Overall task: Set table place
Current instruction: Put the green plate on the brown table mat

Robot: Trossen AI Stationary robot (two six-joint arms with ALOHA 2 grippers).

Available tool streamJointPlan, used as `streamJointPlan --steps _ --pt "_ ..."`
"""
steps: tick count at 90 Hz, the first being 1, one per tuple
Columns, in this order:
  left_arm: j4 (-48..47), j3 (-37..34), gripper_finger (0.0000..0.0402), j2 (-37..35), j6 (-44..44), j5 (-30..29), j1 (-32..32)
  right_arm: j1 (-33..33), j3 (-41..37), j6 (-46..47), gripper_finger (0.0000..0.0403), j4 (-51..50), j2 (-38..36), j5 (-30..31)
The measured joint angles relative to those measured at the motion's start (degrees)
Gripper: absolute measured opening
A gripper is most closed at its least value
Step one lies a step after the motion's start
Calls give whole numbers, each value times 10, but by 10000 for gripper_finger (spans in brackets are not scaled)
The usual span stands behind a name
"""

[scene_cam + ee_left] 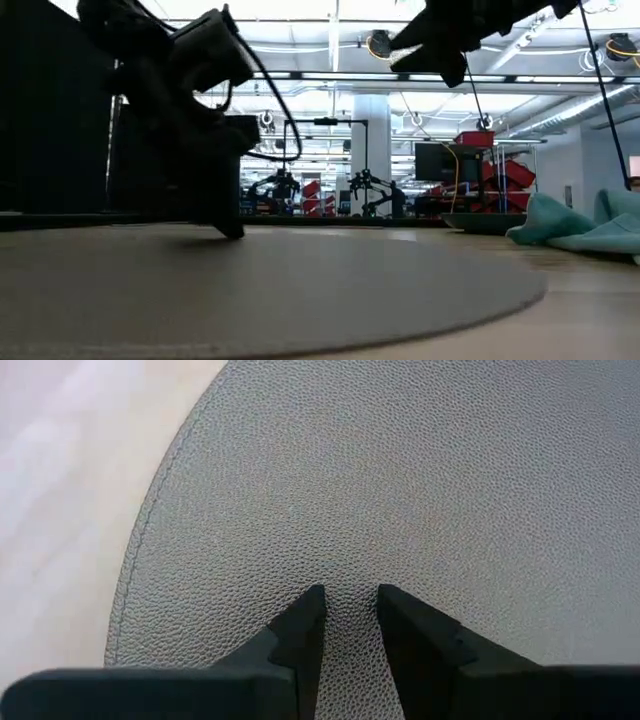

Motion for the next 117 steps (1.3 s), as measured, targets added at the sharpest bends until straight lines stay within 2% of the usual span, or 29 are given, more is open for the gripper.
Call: streamJointPlan --steps 16,51,78,101,112,117 --pt "9 24 85 20 13 9 -1 0 0 23 187 -34 -16 0" --pt "65 23 85 32 27 15 -2 0 0 34 187 -69 -74 2" --pt "148 29 85 68 46 49 -2 0 0 41 187 -107 -92 3" --pt "135 85 85 -22 129 49 -7 0 0 59 187 -141 -92 11" --pt "67 103 85 -48 149 26 -2 0 0 63 187 -148 -92 27" --pt "33 105 85 -58 153 4 3 -1 0 69 187 -168 -92 52"
